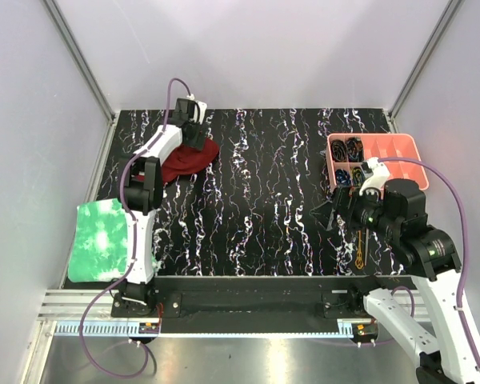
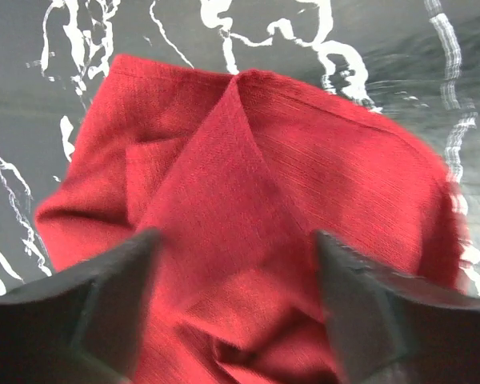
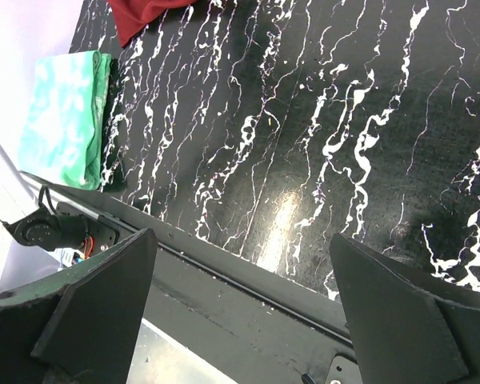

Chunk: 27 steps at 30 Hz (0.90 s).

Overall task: Fold the napkin into a case and place the utensils inside
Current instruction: Pick up the crumpled napkin from the corner of the board, then move the crumpled napkin to the corner of the board.

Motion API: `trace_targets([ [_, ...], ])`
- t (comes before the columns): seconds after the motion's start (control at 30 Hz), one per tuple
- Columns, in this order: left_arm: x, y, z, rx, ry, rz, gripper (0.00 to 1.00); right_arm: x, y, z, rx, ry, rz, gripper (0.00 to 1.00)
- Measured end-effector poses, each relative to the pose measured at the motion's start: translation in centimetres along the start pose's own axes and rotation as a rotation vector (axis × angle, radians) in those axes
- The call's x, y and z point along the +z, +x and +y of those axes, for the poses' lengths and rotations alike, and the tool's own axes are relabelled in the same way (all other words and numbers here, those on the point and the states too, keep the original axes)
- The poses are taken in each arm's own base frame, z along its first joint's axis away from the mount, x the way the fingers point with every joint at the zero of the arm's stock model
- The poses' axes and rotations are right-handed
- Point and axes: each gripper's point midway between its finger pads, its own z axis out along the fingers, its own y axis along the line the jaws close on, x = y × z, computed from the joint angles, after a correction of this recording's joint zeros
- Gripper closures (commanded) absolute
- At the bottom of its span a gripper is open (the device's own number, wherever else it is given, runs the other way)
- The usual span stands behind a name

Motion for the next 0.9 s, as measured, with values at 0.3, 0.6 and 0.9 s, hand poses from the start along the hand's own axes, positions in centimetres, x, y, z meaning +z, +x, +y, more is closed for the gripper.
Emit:
trace_targets([
  [0.3, -1.1, -0.2, -0.4, -0.071, 0.012, 0.011, 1.00, 4.1, 1.4, -2.0, 0.068, 0.074, 0.162, 0.00],
  [0.6, -26.5, -6.6, -5.6, -0.315, 0.273, -0.338, 1.00, 10.4, 3.4, -3.3, 0.158, 0.062, 0.340, 0.00],
  [0.9, -39.7, -2.0, -18.0, -0.244, 0.646, -0.378, 1.00, 15.3, 1.2, 0.0, 0.102, -0.159, 0.283, 0.00],
])
